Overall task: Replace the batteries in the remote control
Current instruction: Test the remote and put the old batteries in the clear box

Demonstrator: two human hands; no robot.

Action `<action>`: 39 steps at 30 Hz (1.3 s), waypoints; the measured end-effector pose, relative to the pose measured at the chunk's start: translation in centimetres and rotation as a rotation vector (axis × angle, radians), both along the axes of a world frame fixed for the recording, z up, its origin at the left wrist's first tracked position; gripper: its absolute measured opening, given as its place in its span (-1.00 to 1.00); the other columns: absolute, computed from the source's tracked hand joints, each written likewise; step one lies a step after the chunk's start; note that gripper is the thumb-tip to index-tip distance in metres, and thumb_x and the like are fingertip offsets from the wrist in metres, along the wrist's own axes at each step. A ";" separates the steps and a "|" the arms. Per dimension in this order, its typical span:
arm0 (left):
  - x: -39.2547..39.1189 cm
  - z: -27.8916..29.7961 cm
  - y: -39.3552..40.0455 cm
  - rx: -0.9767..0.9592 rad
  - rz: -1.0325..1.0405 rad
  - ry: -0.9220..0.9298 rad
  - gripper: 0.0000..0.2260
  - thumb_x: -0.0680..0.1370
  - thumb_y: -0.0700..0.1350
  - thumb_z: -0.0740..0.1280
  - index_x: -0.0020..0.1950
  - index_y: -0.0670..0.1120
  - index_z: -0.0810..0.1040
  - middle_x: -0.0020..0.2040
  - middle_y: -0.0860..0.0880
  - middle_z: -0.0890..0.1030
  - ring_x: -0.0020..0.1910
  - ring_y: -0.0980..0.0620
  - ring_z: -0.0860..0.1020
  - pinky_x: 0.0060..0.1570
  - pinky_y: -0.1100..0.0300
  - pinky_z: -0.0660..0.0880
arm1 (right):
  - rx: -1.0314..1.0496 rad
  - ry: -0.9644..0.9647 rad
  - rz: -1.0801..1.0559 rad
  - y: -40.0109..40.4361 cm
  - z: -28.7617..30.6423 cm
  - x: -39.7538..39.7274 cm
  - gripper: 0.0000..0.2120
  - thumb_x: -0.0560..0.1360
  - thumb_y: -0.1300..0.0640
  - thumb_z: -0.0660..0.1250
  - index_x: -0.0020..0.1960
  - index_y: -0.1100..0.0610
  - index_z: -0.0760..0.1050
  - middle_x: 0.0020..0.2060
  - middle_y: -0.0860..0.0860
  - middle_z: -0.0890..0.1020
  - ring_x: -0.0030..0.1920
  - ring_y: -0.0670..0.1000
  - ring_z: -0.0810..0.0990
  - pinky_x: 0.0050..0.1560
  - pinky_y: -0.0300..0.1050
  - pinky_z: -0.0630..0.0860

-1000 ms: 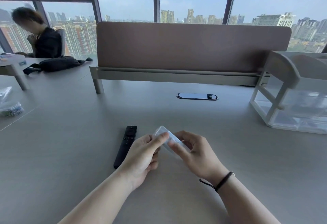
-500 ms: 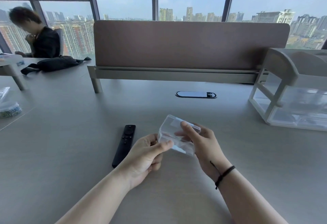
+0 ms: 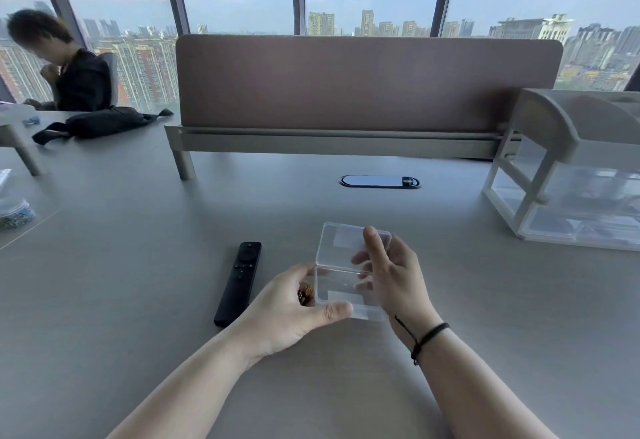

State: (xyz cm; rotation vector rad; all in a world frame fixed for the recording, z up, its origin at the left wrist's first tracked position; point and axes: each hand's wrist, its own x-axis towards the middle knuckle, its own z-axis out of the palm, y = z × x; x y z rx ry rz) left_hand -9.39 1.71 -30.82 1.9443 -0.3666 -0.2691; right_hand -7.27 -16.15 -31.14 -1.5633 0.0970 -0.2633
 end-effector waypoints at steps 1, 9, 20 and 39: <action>-0.1 0.0 -0.1 0.006 0.033 0.020 -0.43 0.30 0.36 0.49 0.25 0.24 0.50 0.05 0.22 0.68 -0.06 0.26 0.61 0.02 0.24 0.51 | -0.049 -0.022 -0.018 0.0 0.0 0.1 -0.63 0.58 -0.13 0.26 -0.13 0.19 0.49 -0.28 0.02 0.63 -0.39 -0.08 0.52 -0.33 -0.01 0.61; 1.2 0.2 -0.2 -0.359 0.449 0.115 -0.77 0.54 -0.28 0.18 0.12 -0.13 0.54 -0.31 -0.06 0.47 -0.36 0.00 0.37 -0.41 0.13 0.26 | -0.388 -0.136 -0.088 0.0 -0.7 0.0 -0.50 0.50 -0.31 0.13 -0.13 0.16 0.42 -0.25 -0.16 0.64 -0.33 -0.07 0.54 -0.18 0.18 0.60; -0.3 0.3 -0.6 -0.233 0.271 -0.053 -0.69 0.62 -0.35 0.19 0.24 0.00 0.28 -0.07 -0.14 0.61 -0.18 0.00 0.69 -0.17 0.02 0.63 | -0.324 -0.064 -0.074 2.0 -1.8 -0.1 -0.67 0.59 -0.18 0.17 -0.16 0.05 0.43 -0.28 -0.03 0.64 -0.34 0.00 0.56 -0.16 0.20 0.61; 0.1 -1.2 -0.2 0.301 0.138 -0.611 -0.81 0.47 -0.07 0.49 0.07 0.04 0.63 0.00 0.20 0.60 0.04 0.22 0.52 0.05 0.31 0.42 | -0.287 -0.081 -0.004 1.6 -1.2 -0.1 -0.69 0.60 -0.11 0.22 -0.16 0.11 0.47 -0.29 0.01 0.66 -0.37 -0.05 0.51 -0.23 -0.03 0.50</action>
